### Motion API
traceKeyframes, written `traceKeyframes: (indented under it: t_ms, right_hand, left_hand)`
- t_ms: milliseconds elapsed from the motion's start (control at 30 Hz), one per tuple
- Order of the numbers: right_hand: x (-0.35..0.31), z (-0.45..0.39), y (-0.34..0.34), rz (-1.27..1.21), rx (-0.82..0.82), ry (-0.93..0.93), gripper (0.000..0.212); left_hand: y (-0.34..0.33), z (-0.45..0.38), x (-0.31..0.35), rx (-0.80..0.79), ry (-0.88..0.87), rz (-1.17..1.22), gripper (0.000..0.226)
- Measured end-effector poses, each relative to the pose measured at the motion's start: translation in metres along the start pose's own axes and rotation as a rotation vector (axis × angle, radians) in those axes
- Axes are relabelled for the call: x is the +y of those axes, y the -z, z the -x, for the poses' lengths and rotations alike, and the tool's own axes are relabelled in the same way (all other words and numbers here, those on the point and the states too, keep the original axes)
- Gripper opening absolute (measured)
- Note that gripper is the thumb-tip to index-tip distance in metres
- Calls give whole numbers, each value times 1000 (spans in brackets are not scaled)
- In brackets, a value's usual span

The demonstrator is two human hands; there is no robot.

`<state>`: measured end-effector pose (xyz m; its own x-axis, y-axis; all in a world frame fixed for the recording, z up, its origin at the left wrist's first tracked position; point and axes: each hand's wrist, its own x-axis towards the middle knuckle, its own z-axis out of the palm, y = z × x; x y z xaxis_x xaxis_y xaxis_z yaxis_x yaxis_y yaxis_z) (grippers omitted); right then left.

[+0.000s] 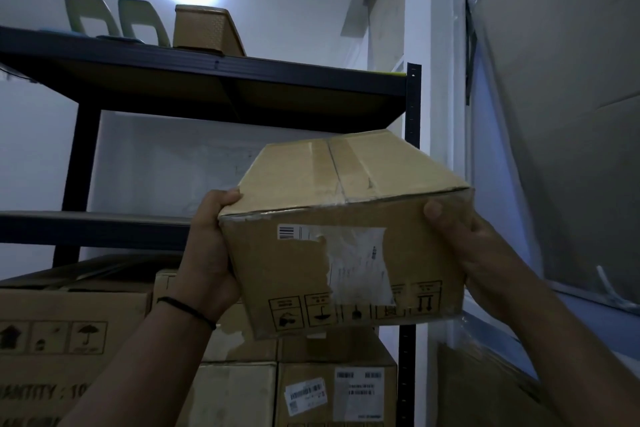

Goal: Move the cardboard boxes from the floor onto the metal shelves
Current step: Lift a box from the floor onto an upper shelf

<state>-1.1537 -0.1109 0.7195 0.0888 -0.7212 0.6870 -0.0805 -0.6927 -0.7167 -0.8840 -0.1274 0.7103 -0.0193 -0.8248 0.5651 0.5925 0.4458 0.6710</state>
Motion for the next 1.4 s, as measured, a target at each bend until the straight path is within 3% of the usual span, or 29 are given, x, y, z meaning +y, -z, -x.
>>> traceKeyframes:
  t_ms: [200,300,433,533,667,867,933,1000,1033,1133,1233,1300,1333,1400]
  right_hand:
    - [-5,1,-4,201,104,-81,115]
    - [-10,4,-1,199,134,-33,96]
    - [-6,4,9,305,264,-48,101]
    - [-4,4,0,247,257,-146,72]
    - [-4,-2,-1,228,408,-23,83]
    - [-20,-17,-4,313,522,66,89]
    - [-26,-21,-8,334,519,85,84]
    - [-34,-25,-12,349,505,120,70]
    - [-37,-26,-14,353,497,138,62]
    - [-43,-34,-16,412,489,184,62]
    - [-40,-42,-18,419,460,193,102]
    - [-36,-42,-23,311,416,164,112]
    - [-33,-41,-26,267,393,153,108]
    - [-25,-39,-32,226,308,137,78]
  left_hand:
    - [-9,-2,0,-11,-5,33,37]
    - [-5,-3,0,-20,-5,86,38]
    - [-4,-3,-3,-31,-1,191,39]
    - [-8,-3,-9,-20,13,193,38]
    - [-6,-8,-5,25,-25,17,28]
    - [-2,-10,8,52,-176,-531,29]
    - [-5,-9,9,-12,-196,-739,52]
    - [-4,-11,10,-48,-257,-983,91]
    - [-3,-13,10,-56,-283,-1045,97]
    - [1,-15,9,-66,-313,-995,88]
    - [2,-15,6,-55,-354,-918,62]
    - [1,-15,5,-31,-349,-871,55]
    - [2,-16,5,-20,-340,-853,60]
    - [2,-18,5,-1,-323,-823,74]
